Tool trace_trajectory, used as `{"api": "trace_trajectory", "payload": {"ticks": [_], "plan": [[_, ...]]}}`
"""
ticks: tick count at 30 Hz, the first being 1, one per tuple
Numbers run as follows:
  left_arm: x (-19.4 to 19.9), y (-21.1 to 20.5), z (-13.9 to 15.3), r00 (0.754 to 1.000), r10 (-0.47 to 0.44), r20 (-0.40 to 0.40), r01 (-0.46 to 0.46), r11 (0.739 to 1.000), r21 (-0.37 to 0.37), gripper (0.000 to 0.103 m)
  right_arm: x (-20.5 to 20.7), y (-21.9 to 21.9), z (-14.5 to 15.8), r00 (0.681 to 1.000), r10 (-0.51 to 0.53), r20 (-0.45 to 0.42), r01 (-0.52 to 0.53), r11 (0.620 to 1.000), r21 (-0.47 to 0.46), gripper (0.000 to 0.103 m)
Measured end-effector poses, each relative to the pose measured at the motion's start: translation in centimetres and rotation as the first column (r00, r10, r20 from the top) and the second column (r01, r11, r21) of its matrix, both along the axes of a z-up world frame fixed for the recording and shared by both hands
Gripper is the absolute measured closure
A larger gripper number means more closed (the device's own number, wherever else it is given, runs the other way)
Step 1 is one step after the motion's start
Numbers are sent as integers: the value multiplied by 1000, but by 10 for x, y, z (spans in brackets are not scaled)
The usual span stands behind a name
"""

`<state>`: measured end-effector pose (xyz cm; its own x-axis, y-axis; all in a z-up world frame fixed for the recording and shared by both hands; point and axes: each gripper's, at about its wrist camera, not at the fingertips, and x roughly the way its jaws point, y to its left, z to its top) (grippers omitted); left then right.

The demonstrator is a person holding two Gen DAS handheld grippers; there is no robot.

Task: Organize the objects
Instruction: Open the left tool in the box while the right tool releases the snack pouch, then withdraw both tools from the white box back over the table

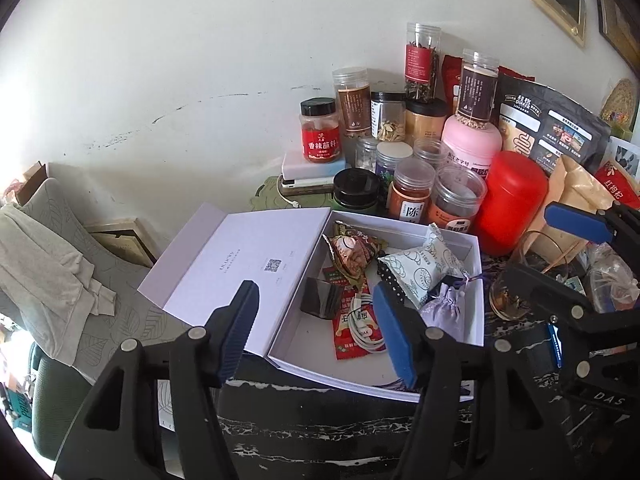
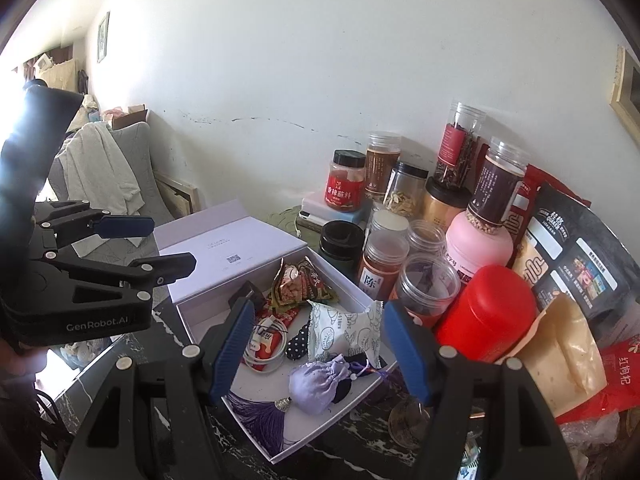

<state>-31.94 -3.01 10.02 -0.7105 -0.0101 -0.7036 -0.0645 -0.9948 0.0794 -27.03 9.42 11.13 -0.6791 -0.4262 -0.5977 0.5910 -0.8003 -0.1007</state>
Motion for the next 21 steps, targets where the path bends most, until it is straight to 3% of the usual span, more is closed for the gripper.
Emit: {"api": "trace_trajectory", "payload": {"ticks": [3, 21], "plan": [[17, 1, 11, 1000, 9, -15, -9, 1000, -2, 38, 13, 4, 8, 1000, -3, -10, 3, 1000, -8, 29], [113, 13, 40, 998, 31, -61, -33, 999, -33, 20, 84, 35, 25, 999, -19, -26, 19, 999, -32, 25]]}}
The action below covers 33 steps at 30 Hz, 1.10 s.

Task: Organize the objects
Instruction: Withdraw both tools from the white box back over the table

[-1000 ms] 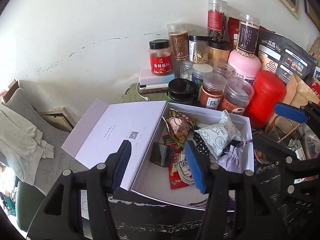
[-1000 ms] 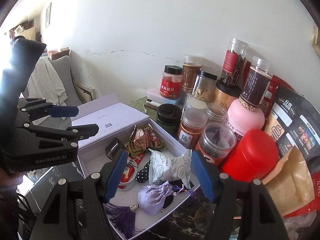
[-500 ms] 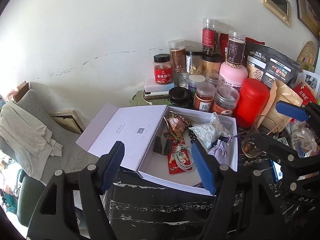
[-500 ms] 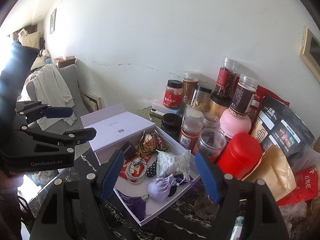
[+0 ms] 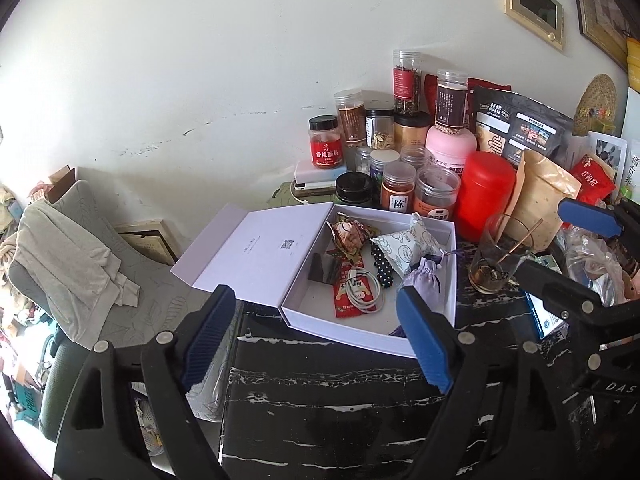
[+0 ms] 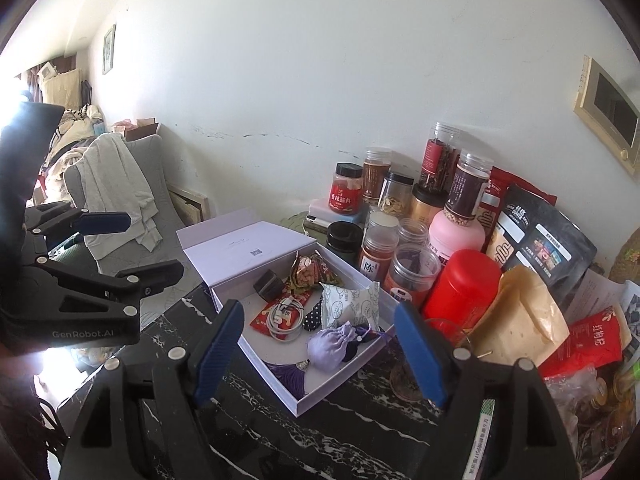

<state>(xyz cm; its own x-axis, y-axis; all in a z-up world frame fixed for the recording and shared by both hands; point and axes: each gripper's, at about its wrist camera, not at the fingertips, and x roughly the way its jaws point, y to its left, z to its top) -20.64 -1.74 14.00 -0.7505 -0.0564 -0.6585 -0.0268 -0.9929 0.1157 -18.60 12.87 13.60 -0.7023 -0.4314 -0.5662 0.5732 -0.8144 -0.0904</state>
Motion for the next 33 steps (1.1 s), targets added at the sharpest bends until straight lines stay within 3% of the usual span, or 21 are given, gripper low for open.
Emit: {"api": "trace_trajectory", "payload": {"ticks": [19, 33], "plan": [[86, 7, -17, 1000, 15, 14, -15, 1000, 5, 17, 63, 19, -24, 999, -23, 31, 23, 1000, 6, 25], [109, 8, -55, 997, 21, 69, -23, 999, 30, 17, 83, 26, -52, 996, -44, 75, 43, 999, 14, 25]]}}
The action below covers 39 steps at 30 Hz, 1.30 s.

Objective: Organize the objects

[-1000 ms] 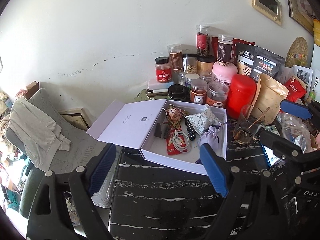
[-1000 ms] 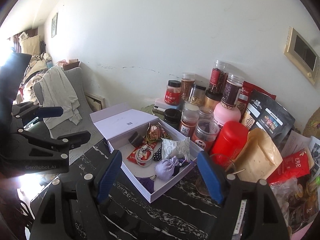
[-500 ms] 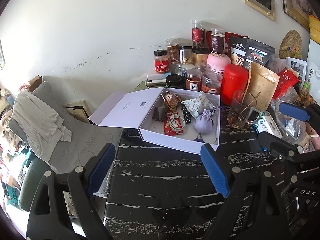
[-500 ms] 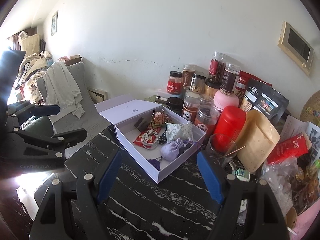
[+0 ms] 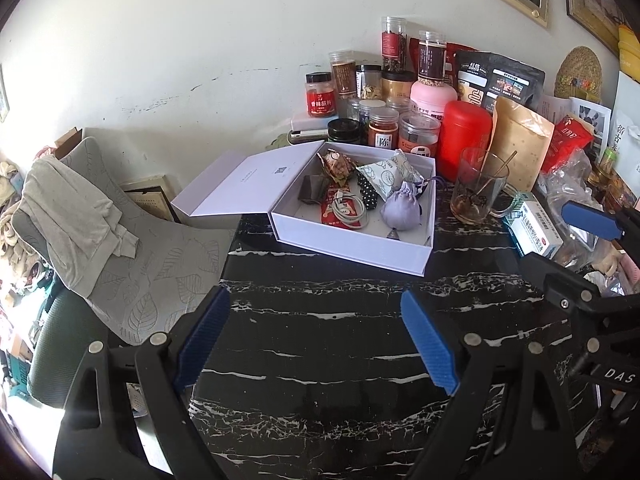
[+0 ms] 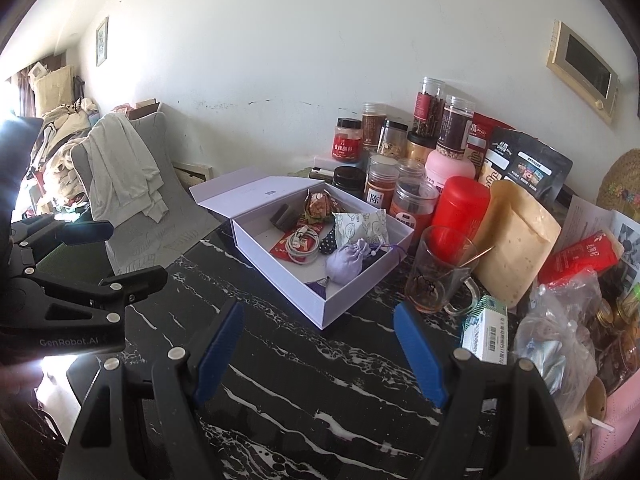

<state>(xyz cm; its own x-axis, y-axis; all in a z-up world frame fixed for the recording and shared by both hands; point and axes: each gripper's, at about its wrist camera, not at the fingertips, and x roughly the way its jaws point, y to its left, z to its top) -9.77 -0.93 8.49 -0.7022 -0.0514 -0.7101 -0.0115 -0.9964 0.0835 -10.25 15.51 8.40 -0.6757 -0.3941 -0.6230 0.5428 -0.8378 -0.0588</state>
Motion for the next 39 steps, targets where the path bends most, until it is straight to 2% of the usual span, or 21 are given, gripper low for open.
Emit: {"api": "trace_trajectory", "payload": {"ticks": [16, 39], "plan": [[7, -3, -20, 998, 26, 49, -26, 1000, 2, 17, 7, -2, -10, 1000, 24, 17, -24, 1000, 8, 25], [14, 2, -17, 999, 8, 46, -8, 1000, 6, 17, 7, -1, -15, 999, 24, 29, -25, 1000, 8, 25]]}}
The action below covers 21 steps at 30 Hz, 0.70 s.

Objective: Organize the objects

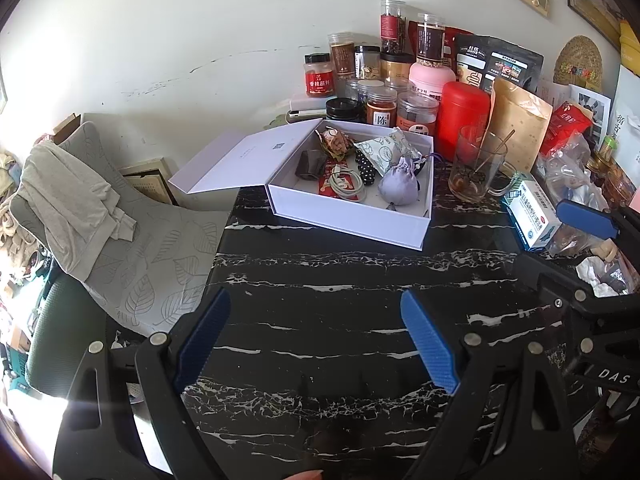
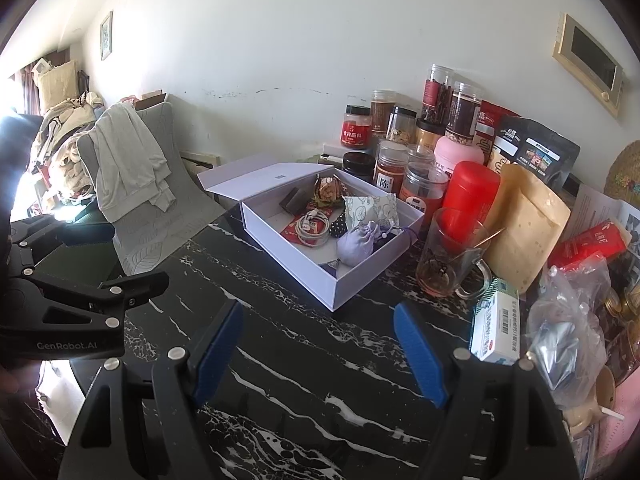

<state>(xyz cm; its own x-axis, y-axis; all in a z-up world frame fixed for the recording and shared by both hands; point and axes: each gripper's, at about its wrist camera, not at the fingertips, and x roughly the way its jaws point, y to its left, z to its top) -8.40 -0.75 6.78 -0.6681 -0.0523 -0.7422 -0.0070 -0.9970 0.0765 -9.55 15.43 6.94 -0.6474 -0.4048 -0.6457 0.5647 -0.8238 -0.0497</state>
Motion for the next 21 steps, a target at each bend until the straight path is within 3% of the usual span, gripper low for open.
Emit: {"api": "trace_trajectory", "payload": {"ticks": [21], "plan": [[2, 2, -1, 1000, -4, 3, 4, 1000, 7, 17, 0, 1, -3, 1000, -3, 4, 3, 1000, 1, 25]]}}
